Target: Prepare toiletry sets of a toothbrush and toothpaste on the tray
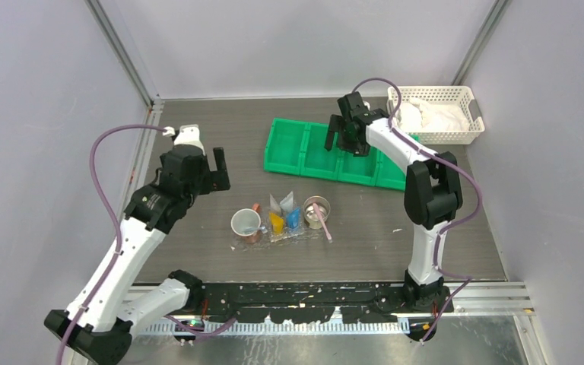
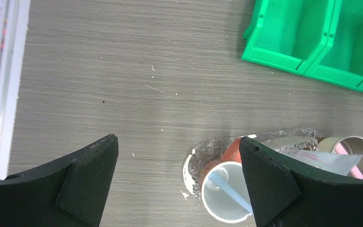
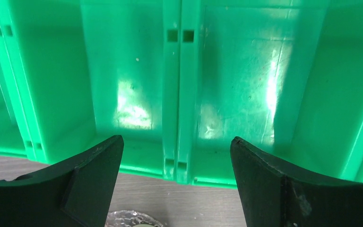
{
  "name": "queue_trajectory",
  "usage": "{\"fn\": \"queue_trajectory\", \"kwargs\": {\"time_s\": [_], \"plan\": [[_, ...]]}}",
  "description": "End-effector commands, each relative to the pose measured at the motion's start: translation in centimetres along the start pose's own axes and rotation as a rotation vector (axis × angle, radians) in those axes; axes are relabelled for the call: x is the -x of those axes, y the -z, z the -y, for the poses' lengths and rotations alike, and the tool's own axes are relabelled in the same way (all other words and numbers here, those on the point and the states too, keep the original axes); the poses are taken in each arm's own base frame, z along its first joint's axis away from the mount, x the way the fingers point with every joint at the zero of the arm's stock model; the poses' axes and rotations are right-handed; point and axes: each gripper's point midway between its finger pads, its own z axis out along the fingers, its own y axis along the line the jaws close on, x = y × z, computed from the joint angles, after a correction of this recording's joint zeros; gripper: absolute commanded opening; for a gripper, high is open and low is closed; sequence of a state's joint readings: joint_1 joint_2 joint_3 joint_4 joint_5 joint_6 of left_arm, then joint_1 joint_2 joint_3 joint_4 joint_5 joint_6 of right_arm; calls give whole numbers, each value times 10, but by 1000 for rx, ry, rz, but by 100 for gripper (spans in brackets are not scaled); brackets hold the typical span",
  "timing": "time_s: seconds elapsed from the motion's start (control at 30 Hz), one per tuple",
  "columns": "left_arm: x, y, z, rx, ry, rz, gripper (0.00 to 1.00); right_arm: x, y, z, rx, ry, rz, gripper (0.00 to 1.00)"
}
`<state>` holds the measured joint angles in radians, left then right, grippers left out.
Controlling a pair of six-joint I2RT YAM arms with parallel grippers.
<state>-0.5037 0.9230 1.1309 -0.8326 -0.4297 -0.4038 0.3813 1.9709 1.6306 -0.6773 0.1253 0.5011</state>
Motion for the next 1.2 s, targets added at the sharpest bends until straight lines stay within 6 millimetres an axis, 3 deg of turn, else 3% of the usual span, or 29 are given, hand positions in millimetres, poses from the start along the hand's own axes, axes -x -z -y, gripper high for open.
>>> {"fn": "queue_trajectory", "kwargs": {"time_s": [0.0, 0.1, 0.2, 0.37, 0.53, 0.7, 0.83, 0.9, 0.97, 1.0, 1.03, 1.13, 1.17], "plan": [[4, -15, 5, -108, 105, 11, 100, 32, 1, -19, 67, 15, 71, 86], [-18, -26, -3, -76, 133, -41, 100, 22, -15, -19, 58, 29, 18, 71], [-38, -27, -9, -58, 162, -57, 100, 11, -26, -23, 67, 41, -22, 45], [-58, -19, -15, -61, 196, -51, 100, -3, -33, -29, 50, 111, -39, 28], [-70, -13, -15, -84, 209, -59, 100, -1, -36, -55, 93, 194, -37, 15], [-80, -15, -16, -80, 206, -73, 100, -4, -34, -85, 128, 265, -32, 15], [-81, -16, -15, -86, 215, -74, 100, -7, -36, -98, 146, 271, -34, 15], [-81, -15, -14, -89, 224, -70, 100, -5, -36, -99, 147, 263, -28, 24], [-80, -12, -16, -86, 238, -61, 100, -3, -29, -97, 145, 263, -11, 43], [-78, -9, -17, -88, 247, -48, 100, -1, -23, -96, 150, 259, 10, 59], [-76, -5, -18, -88, 261, -33, 100, 7, -12, -98, 163, 253, 45, 73], [-71, 6, -18, -108, 317, 11, 100, 20, 23, -91, 172, 241, 127, 98], [-73, 8, -16, -120, 332, 9, 100, 24, 38, -86, 167, 234, 159, 99]]}}
